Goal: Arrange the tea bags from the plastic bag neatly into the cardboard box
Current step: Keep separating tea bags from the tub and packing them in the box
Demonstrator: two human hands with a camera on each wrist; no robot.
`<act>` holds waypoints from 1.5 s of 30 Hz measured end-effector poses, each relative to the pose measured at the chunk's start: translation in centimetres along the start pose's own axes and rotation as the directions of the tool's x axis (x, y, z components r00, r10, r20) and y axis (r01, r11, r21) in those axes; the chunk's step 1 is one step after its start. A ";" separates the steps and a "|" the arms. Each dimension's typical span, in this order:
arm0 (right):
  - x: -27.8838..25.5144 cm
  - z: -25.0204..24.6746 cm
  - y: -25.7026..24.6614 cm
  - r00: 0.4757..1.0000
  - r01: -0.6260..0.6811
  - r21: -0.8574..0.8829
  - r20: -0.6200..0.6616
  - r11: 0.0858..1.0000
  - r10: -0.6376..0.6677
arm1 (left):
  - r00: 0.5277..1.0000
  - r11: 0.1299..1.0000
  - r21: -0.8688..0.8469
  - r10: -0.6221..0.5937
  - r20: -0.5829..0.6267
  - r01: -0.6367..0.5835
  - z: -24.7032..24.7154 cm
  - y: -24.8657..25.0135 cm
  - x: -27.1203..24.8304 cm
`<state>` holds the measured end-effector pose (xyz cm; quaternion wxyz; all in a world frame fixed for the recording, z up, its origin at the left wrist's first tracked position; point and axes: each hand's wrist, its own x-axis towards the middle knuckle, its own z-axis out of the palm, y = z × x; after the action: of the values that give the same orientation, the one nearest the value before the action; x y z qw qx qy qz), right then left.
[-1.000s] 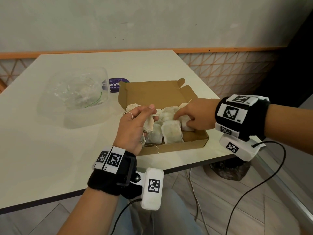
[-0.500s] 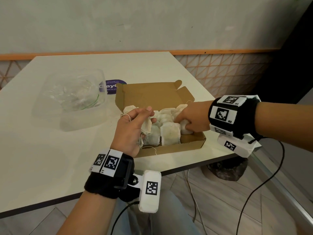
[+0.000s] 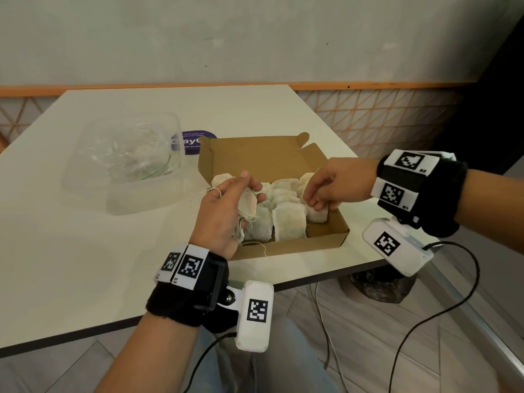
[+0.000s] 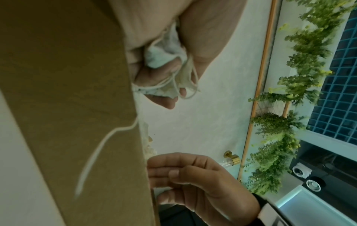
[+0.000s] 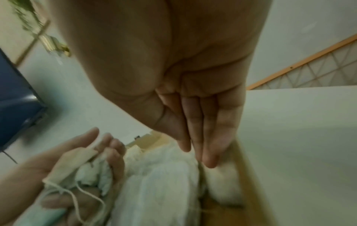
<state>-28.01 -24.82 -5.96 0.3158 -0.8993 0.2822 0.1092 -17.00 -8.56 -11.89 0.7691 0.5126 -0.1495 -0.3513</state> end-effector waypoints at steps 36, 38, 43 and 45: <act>-0.9 6.0 -7.5 0.945 0.251 0.017 -0.220 0.968 -0.241 | 0.967 0.872 -0.421 -0.200 0.160 0.250 -1.2 0.5 0.5; -0.6 5.8 -7.2 0.957 0.241 0.106 -0.188 0.965 -0.219 | 0.967 0.889 -0.386 -0.207 0.146 0.248 -1.3 0.1 0.8; -0.6 5.4 -5.8 0.977 0.214 0.510 -0.110 0.833 -0.183 | 0.971 0.848 -0.479 -0.157 0.182 0.227 -1.6 -0.2 1.1; -0.7 4.7 -5.1 0.973 0.231 0.534 -0.139 0.814 -0.185 | 0.976 0.815 -0.545 -0.115 0.184 0.199 -1.5 0.0 1.0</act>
<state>-25.78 -18.31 -6.75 0.5573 -0.8008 0.2142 -0.0473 -15.41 -8.20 -12.70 0.8410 0.2487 -0.0517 -0.4777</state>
